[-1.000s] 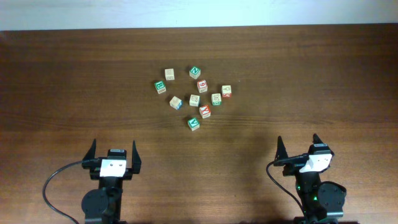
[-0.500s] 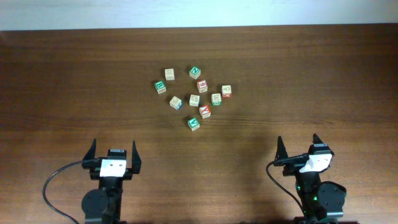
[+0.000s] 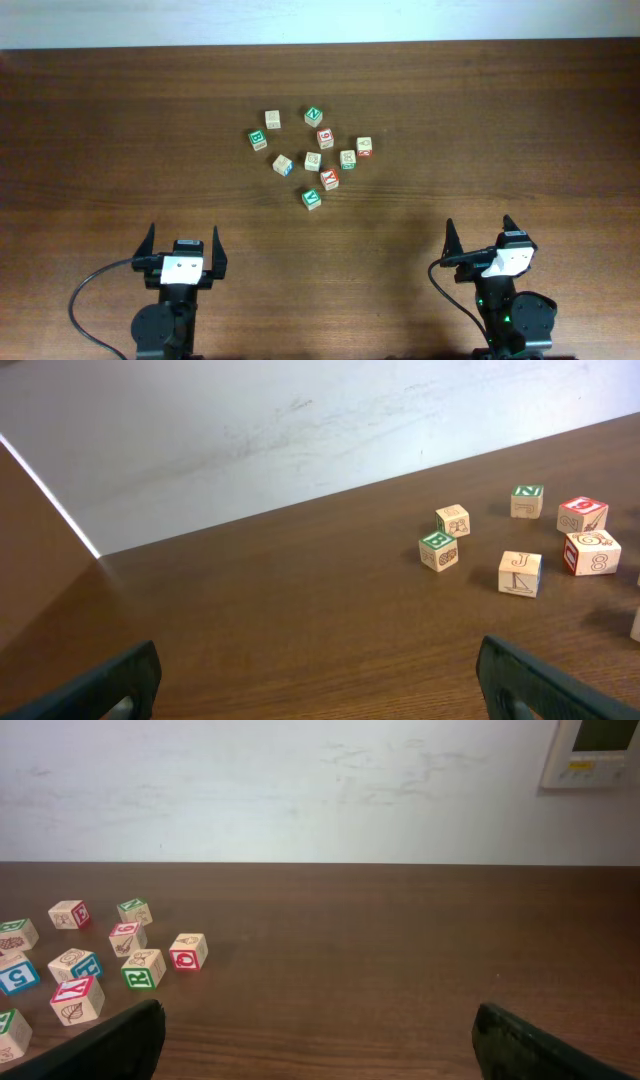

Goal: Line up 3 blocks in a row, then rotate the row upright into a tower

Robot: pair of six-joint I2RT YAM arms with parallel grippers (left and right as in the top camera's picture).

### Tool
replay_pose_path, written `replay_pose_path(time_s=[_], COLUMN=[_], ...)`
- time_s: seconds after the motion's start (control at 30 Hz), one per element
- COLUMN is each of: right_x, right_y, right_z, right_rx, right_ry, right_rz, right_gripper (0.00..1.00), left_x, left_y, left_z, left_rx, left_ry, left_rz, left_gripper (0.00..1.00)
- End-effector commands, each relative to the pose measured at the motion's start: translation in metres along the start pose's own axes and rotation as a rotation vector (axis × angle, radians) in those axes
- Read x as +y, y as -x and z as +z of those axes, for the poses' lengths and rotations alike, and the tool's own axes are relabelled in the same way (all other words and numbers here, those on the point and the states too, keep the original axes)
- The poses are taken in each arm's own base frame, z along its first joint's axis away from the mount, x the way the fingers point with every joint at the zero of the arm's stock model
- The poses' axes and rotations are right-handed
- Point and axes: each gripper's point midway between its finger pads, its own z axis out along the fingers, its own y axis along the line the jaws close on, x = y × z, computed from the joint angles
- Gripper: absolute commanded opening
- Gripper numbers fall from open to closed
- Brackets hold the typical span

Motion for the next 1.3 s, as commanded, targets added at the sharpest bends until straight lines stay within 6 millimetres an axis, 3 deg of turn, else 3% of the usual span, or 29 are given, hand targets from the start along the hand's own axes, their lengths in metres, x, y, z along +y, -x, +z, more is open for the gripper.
replay_pose_path(time_s=[0.0, 0.47, 0.77, 0.93, 1.1, 1.27], right_x=[-0.001, -0.009, -0.003, 0.014, 0.028, 0.051], right_y=[-0.003, 0.002, 0.01, 0.033, 0.065, 0.118], right_z=[0.0, 0.0, 0.0, -0.004, 0.007, 0.041], right_rx=[0.004, -0.018, -0.044, -0.064, 0.015, 0.214], right_ry=[-0.005, -0.05, -0.012, 0.08, 0.161, 0.3], right_rz=[0.0, -0.001, -0.002, -0.007, 0.002, 0.045], right_gripper=[0.98, 0.98, 0.98, 0.98, 0.98, 0.98], left_x=[-0.002, -0.004, 0.004, 0.011, 0.013, 0.009], left_y=[-0.001, -0.007, 0.024, 0.057, 0.109, 0.151], left_z=[0.0, 0.002, -0.001, 0.004, 0.039, 0.09], left_rx=[-0.007, 0.021, -0.076, -0.037, 0.053, 0.228], left_ry=[-0.009, -0.021, 0.003, -0.023, -0.112, -0.23], left_rz=[0.019, -0.004, -0.088, -0.147, -0.149, -0.165], left_gripper=[0.99, 0.99, 0.99, 0.99, 0.99, 0.99])
